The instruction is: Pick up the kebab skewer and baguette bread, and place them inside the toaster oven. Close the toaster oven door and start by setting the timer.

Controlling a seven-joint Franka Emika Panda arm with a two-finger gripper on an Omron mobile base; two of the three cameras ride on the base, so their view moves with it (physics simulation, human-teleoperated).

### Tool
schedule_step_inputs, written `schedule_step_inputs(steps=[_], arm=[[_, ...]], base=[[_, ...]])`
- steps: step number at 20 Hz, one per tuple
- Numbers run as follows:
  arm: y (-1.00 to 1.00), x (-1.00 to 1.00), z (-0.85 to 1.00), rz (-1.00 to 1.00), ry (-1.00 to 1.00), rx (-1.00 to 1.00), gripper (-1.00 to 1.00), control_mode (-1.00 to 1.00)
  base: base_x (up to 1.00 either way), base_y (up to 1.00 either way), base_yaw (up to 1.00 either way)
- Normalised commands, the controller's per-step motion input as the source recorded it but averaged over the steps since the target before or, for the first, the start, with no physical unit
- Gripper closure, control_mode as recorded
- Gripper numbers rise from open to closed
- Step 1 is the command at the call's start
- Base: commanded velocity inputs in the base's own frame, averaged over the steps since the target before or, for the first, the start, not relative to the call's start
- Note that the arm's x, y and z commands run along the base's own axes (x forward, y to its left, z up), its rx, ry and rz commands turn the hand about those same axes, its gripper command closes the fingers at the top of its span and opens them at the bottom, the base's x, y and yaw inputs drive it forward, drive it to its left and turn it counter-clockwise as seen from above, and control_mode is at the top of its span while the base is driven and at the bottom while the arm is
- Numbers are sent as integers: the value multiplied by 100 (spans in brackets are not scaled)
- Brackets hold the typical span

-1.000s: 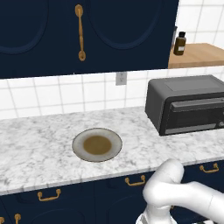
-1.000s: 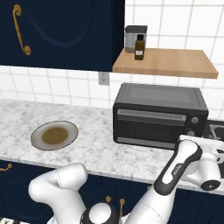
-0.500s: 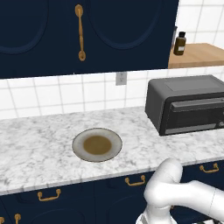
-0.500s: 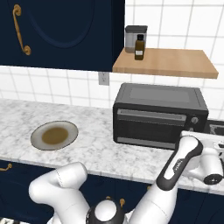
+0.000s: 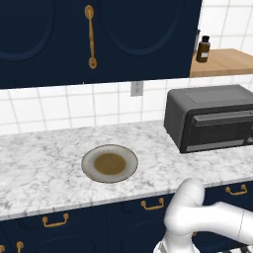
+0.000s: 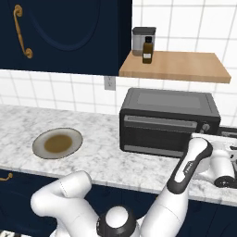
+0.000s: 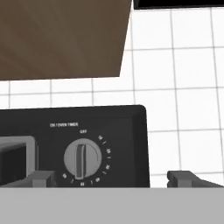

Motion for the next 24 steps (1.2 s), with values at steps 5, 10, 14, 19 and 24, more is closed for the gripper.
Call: schedule_step_inputs(steps=[5, 10, 14, 19, 24], arm=[[-16, 18, 0, 0, 0, 0, -100, -100], [-23, 18, 0, 0, 0, 0, -100, -100], [-19, 12, 0, 0, 0, 0, -100, -100], [-2, 4, 6, 0, -3, 0, -100, -100], [0, 0, 25, -2, -4, -1, -100, -100]], base=[[0, 0, 0], [0, 0, 0], [0, 0, 0], [0, 0, 0], [0, 0, 0]])
